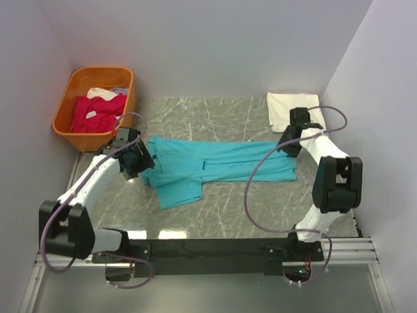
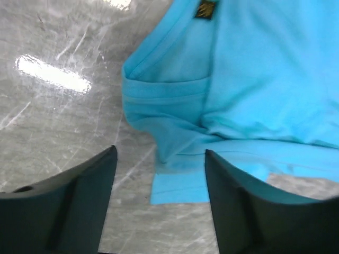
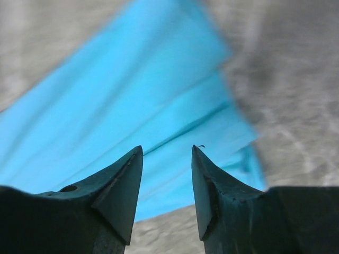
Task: Fold and stack the t-shirts
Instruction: Fold the tshirt
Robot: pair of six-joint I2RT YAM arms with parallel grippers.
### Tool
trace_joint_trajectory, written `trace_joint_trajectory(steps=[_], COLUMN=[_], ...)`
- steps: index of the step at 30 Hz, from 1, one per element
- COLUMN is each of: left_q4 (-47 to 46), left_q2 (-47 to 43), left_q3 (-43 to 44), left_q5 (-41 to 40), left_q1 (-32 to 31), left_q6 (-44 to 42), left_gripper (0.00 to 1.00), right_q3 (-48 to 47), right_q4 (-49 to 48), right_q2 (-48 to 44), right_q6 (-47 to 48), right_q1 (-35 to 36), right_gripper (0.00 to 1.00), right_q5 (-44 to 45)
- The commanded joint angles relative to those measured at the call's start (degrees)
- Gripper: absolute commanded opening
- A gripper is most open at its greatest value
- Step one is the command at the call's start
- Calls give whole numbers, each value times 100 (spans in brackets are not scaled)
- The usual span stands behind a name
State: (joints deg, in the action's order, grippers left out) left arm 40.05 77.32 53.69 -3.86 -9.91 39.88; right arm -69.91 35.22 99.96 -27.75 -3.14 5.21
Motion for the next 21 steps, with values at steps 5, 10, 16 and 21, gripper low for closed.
trace_joint_trajectory(steps=[5, 10, 16, 21], left_q4=[275, 187, -32, -243], left_q2=[-1559, -2089, -2010, -1852], left_q3=[-508, -1255, -1773, -1967], left_q5=[324, 412, 412, 403], left_q1=[-89, -782, -1424, -1601], left_q6=[178, 809, 1320, 1400], left_gripper=[83, 85, 84, 83], right_q3=[688, 979, 901, 453], right_q4=[-998, -1351, -1659, -1404], right_q2=[-1391, -1384, -778, -145], right_q6=[454, 393, -20, -143], right_q1=[1551, 3174, 4188, 4699], right_gripper=[50, 50, 50, 50], right_q5=[-845, -1496, -2033, -2226])
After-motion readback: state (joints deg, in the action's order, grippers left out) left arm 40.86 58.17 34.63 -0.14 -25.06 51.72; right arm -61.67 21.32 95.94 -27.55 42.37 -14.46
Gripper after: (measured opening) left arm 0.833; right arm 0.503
